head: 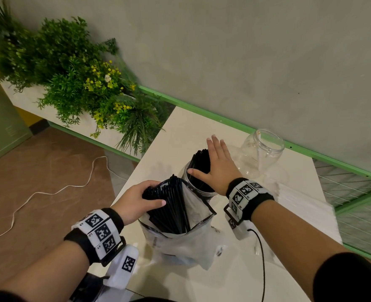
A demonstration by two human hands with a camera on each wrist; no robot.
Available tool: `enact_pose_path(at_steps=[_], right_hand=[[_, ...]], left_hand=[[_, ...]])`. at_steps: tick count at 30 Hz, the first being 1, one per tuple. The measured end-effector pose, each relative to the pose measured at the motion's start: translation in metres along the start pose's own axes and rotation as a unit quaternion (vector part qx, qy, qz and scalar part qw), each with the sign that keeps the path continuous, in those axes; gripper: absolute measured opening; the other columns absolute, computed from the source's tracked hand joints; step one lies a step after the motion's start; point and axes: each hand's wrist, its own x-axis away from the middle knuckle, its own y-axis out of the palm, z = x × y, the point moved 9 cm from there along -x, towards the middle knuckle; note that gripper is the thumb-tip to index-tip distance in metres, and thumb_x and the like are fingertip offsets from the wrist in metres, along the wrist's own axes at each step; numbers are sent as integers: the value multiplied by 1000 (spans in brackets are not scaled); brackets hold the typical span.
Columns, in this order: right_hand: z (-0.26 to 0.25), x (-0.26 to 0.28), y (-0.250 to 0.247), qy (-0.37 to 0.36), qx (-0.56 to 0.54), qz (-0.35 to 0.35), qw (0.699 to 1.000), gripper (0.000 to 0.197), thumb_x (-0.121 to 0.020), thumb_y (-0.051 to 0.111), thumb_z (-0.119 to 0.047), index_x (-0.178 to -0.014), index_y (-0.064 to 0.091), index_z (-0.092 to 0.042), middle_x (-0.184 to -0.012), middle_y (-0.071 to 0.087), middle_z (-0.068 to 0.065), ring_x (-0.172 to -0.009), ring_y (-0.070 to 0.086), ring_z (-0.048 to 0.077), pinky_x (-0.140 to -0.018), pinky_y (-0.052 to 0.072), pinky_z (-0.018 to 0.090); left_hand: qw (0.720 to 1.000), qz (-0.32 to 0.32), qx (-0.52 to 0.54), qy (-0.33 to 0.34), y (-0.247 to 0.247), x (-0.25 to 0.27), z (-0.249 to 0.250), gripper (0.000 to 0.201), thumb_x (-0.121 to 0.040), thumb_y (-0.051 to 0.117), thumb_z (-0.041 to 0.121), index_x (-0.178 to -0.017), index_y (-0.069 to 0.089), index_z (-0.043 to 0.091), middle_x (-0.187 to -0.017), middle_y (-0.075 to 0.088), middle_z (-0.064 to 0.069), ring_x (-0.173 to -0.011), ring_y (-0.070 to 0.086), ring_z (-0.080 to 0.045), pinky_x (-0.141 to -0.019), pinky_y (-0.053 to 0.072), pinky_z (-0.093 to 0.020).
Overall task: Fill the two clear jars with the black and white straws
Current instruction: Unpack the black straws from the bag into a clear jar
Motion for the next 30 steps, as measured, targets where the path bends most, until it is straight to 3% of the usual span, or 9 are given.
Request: enact_pose_path(at_steps=[6, 11, 16, 21, 23, 28, 30], right_hand=[[-8, -19, 3, 53, -19, -21, 998, 108, -71, 48, -83, -150, 16, -18, -153, 28, 4, -139, 25, 27, -113, 27, 41], [-14, -23, -1, 10, -8, 35, 999, 62, -83, 57, -57, -129, 48, -17, -124, 50, 3, -113, 44, 24, -98, 40, 36], [-11, -30, -23, -37, -70, 74, 994, 43, -85, 64, -40, -117, 56, -13, -108, 55, 5, -102, 52, 24, -86, 42, 31], [-6, -42, -9, -53, -13, -11, 998, 52, -86, 61, -50, -129, 49, -24, -122, 54, 3, -113, 48, 26, -97, 41, 43], [-4, -42, -3, -50, -38, -22, 998, 46, -88, 59, -49, -125, 54, -22, -119, 55, 4, -110, 52, 25, -95, 44, 39], [-5, -36, -16, -68, -81, 51, 993, 39, -94, 55, -42, -120, 58, -14, -114, 59, 4, -103, 55, 22, -88, 43, 31], [-3, -38, -11, -65, -78, 30, 994, 40, -94, 54, -44, -122, 56, -15, -117, 59, 4, -107, 54, 23, -91, 42, 31]], left_hand=[[1000, 5, -17, -4, -3, 0, -1, 43, -76, 78, 14, -115, 62, 21, -106, 68, 5, -98, 64, -7, -87, 48, -21], [1000, 8, -13, -4, -3, -1, -1, 40, -76, 78, 14, -111, 63, 25, -103, 69, 6, -92, 64, 0, -81, 47, -15], [1000, 7, -14, -10, -6, -2, -4, 43, -76, 78, 16, -115, 62, 23, -105, 69, 5, -96, 64, -5, -87, 49, -21], [1000, 11, -11, -14, -7, -3, -6, 44, -76, 78, 16, -116, 62, 22, -106, 69, 4, -97, 64, -7, -86, 48, -21], [1000, 11, -10, -13, -6, -2, -6, 42, -76, 78, 15, -114, 62, 22, -105, 69, 4, -96, 65, -7, -84, 48, -20], [1000, 17, -19, -14, -8, -1, -6, 42, -76, 78, 16, -115, 62, 23, -104, 69, 5, -97, 64, -7, -86, 47, -22], [1000, 17, -17, -13, -8, -1, -6, 42, -77, 78, 16, -115, 62, 23, -104, 69, 5, -97, 64, -7, -87, 48, -23]])
